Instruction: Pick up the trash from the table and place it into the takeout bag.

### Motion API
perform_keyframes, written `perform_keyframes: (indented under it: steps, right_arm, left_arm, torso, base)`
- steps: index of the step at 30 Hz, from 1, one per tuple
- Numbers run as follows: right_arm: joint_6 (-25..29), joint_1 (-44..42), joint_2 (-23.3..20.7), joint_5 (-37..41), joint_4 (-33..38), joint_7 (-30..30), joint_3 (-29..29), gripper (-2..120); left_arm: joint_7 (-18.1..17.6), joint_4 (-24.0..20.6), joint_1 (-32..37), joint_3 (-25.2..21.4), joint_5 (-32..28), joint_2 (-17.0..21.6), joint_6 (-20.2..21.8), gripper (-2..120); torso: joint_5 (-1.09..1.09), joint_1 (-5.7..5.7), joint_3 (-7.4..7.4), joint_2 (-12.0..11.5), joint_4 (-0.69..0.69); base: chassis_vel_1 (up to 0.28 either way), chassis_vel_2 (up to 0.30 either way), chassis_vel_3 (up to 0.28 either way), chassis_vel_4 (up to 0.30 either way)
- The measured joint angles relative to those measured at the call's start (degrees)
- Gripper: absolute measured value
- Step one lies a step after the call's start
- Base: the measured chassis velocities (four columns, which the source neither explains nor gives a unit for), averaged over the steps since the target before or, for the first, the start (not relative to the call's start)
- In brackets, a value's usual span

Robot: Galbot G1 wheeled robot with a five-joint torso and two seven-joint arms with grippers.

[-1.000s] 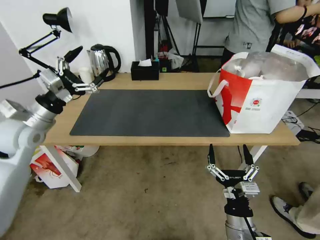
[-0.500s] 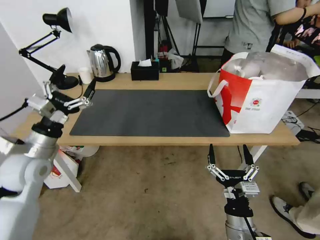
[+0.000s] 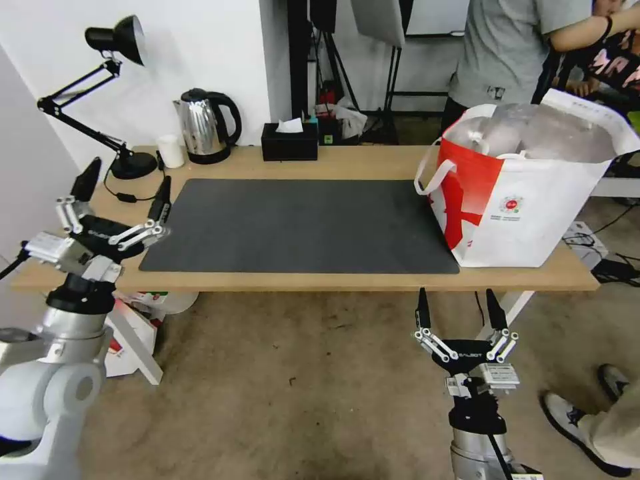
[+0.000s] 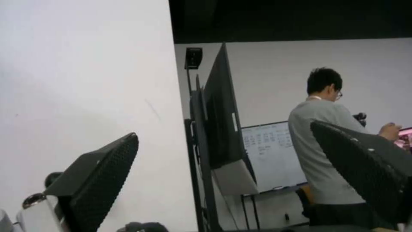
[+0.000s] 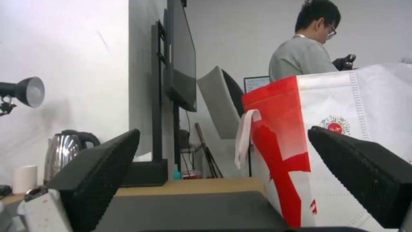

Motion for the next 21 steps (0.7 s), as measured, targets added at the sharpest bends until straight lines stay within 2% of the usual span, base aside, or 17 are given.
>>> perform_keyframes:
  steps: [4, 9, 13, 21]
  right_arm:
    - [0.0, 0.0, 0.0, 0.0, 0.0, 0.0, 0.0, 100]
    - [0.0, 0.0, 0.0, 0.0, 0.0, 0.0, 0.0, 100]
    - [0.0, 0.0, 0.0, 0.0, 0.0, 0.0, 0.0, 100]
    - [0.0, 0.0, 0.0, 0.0, 0.0, 0.0, 0.0, 100]
  left_arm:
    - [0.8, -1.0, 1.9, -1.0, 0.0, -1.3, -0.4, 100]
    - [2.5, -2.0, 5.3, -1.6, 0.2, -4.8, -2.5, 100]
    - [5.0, -0.4, 7.9, -2.1, 0.9, -7.7, -5.7, 100]
    - [8.7, 1.7, 10.3, -3.0, 1.0, -10.4, -8.6, 100]
  torso:
    - [0.0, 0.0, 0.0, 0.0, 0.0]
    - [0.0, 0.0, 0.0, 0.0, 0.0]
    - [0.0, 0.01, 0.0, 0.0, 0.0]
    - [0.0, 0.01, 0.0, 0.0, -0.01]
  base:
    - [0.0, 0.0, 0.0, 0.0]
    - [0.0, 0.0, 0.0, 0.0]
    - [0.0, 0.0, 0.0, 0.0]
    - [0.0, 0.0, 0.0, 0.0]
